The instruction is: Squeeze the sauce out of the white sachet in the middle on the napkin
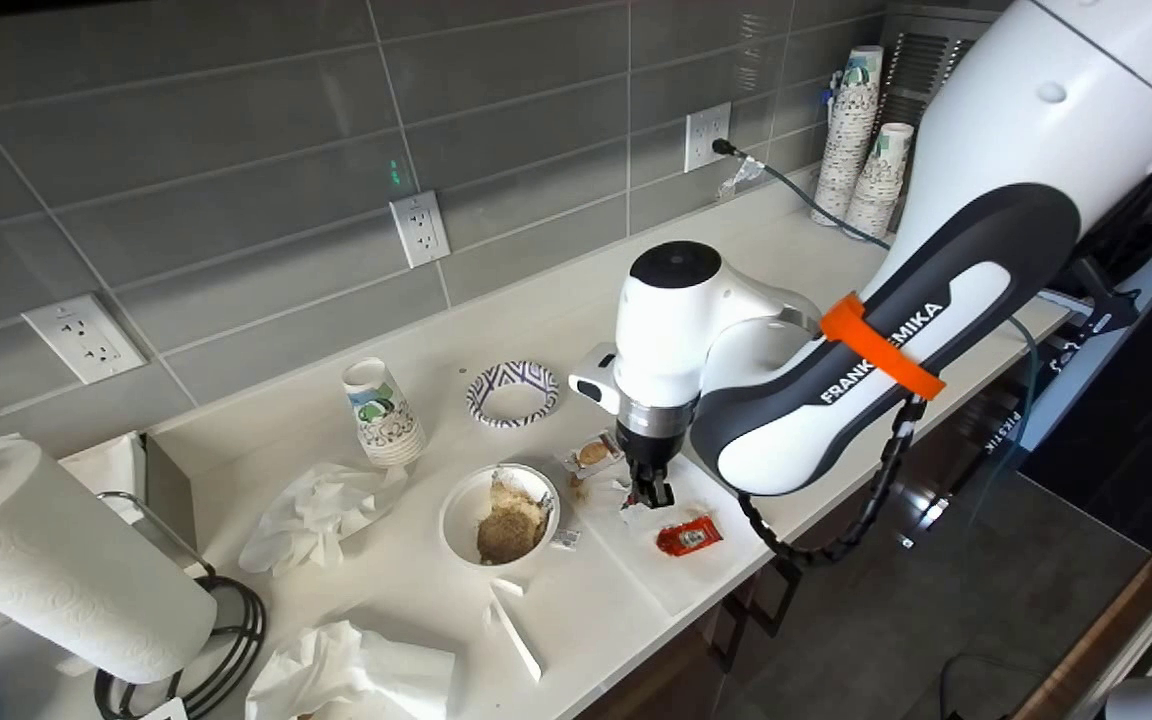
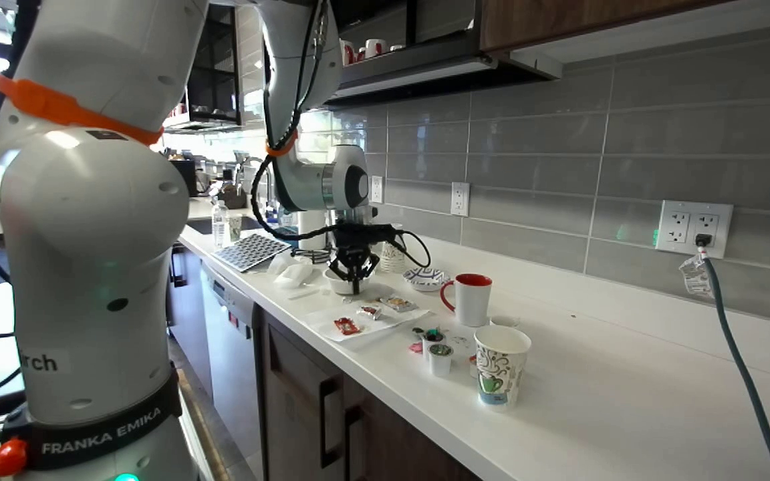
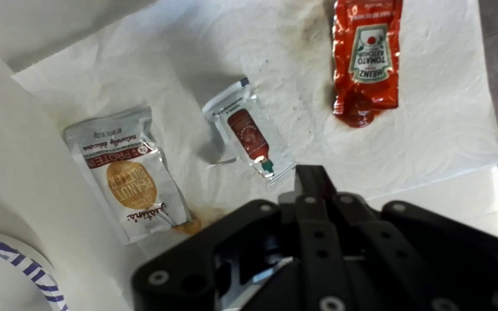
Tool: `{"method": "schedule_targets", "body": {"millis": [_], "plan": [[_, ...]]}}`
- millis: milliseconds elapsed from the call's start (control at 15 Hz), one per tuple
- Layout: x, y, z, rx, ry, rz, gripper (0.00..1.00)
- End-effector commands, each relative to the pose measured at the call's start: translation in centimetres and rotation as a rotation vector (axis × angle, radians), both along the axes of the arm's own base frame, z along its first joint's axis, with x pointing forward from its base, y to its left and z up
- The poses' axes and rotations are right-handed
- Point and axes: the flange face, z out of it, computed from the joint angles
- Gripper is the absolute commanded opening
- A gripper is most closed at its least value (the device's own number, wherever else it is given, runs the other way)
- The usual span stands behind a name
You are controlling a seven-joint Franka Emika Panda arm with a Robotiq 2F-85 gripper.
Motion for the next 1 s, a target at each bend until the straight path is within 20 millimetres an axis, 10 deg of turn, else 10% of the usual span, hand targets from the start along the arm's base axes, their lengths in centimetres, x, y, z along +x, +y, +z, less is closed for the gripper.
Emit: {"method": "schedule_targets", "body": {"millis": [0,933], "plan": [[0.7,0.1,-1.4,0.005,-0.022,-0.001,0.00],[1.6,0.0,-3.9,-0.039,-0.036,-0.059,0.00]]}}
